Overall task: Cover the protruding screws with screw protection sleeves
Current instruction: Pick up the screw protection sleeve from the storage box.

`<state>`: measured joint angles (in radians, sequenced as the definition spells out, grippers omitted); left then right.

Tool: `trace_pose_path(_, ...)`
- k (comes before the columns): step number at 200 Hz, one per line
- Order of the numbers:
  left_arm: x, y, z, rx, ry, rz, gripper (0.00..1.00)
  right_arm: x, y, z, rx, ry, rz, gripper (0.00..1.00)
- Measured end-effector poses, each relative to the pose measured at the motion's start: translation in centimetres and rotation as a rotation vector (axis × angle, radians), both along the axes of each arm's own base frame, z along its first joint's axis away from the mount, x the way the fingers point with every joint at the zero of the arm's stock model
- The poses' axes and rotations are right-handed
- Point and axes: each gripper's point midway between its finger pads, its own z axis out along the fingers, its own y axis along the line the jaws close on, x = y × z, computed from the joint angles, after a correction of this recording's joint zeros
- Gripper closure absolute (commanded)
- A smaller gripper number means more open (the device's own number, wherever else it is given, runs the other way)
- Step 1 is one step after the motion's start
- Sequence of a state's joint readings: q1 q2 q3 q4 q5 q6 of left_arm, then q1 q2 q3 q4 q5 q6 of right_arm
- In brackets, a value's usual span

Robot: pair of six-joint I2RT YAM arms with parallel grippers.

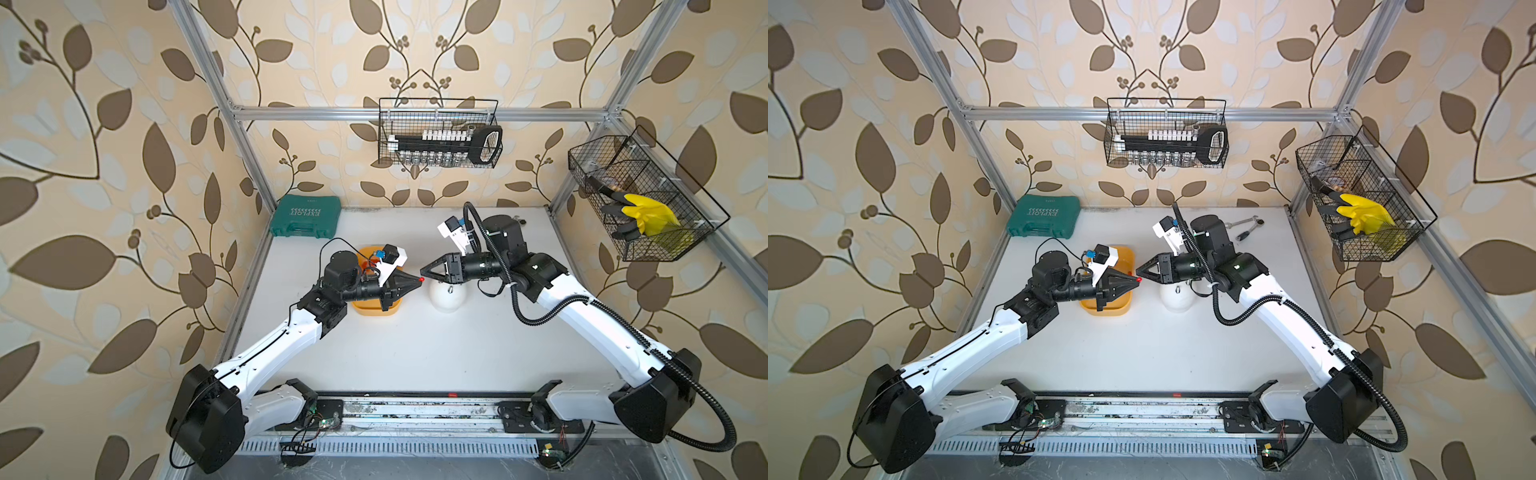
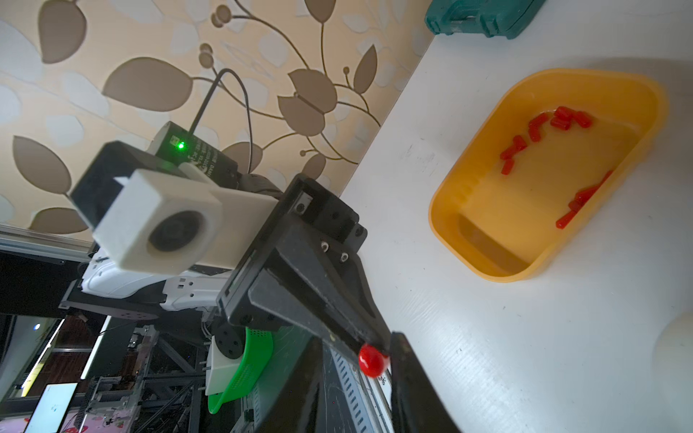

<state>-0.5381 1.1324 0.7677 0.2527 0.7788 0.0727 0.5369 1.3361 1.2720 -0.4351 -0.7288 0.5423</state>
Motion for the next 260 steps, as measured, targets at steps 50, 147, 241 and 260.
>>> trace_pose_path(50, 0.5, 0.1, -0.8, 0.049, -0.03, 0.051, 0.9, 0.3, 0.5, -1.9, -0.077, 0.056, -0.006, 0.69)
trace_pose_path(147, 1.2, 0.4, -1.6, 0.09, -0.04, 0.103, 0.9, 0.1, 0.4, -4.2, -0.149, 0.112, -0.003, 0.67)
trace_pose_path(241, 0.7, 0.1, -2.1, 0.109, -0.039, 0.091, 0.89, 0.9, 0.9, -4.3, -0.134, 0.12, -0.024, 0.71)
trace_pose_path(260, 0.5, 0.0, -1.9, 0.108, -0.045, 0.085, 0.89, 1.2, 0.9, -4.3, -0.134, 0.114, -0.031, 0.73)
